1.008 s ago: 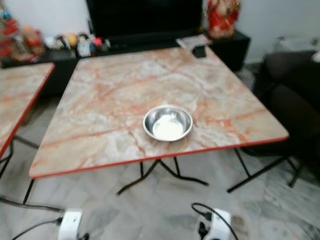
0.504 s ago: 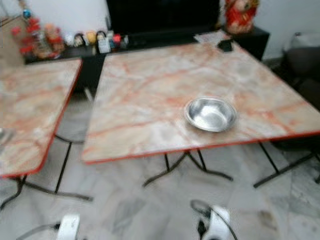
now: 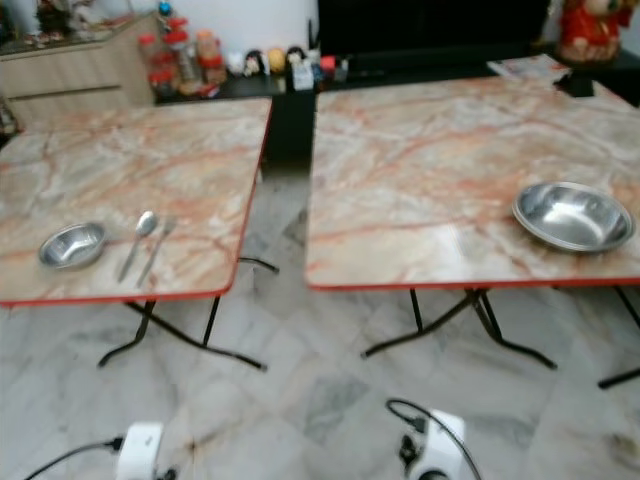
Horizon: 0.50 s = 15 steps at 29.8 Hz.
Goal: Setting the table
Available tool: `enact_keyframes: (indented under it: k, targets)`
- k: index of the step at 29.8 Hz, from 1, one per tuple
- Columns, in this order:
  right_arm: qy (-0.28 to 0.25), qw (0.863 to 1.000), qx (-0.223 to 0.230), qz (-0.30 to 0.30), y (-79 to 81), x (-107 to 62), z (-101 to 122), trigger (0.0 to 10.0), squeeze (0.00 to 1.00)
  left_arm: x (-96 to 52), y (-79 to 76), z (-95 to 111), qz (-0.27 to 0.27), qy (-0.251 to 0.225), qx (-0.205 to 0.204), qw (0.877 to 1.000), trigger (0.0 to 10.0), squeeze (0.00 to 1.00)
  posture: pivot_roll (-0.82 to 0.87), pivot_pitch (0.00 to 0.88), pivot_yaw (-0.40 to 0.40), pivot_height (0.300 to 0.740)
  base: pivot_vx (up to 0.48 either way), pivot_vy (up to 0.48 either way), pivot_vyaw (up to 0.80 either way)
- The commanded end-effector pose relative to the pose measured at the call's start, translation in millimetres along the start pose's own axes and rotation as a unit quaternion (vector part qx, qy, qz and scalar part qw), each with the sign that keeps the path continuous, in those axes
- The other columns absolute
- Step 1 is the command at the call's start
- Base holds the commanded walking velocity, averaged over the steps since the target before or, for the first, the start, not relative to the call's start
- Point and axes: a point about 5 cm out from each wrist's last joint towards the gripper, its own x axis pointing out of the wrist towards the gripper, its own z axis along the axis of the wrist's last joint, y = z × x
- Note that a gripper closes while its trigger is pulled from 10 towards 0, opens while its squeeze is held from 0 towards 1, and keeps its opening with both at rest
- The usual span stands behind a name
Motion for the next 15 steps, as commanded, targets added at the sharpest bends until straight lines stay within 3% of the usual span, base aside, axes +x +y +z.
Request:
enact_keyframes:
  k: [1, 15]
  targets:
    - [-0.003, 1.0, 0.012, -0.012, -7.7, -0.6, 2.3, 10.0, 0.0, 1.1, -1.5, 6.2, -0.002, -0.006, 0.002, 1.0, 10.0, 0.0, -0.18, 0.0, 0.11, 0.74, 0.0, 0.48, 0.0]
    - [0.002, 1.0, 0.005, -0.012, -7.8, -0.9, 0.8, 10.0, 0.0, 0.8, 1.8, 4.9, 0.001, -0.005, 0.001, 1.0, 10.0, 0.0, -0.17, 0.0, 0.111, 0.74, 0.0, 0.48, 0.0]
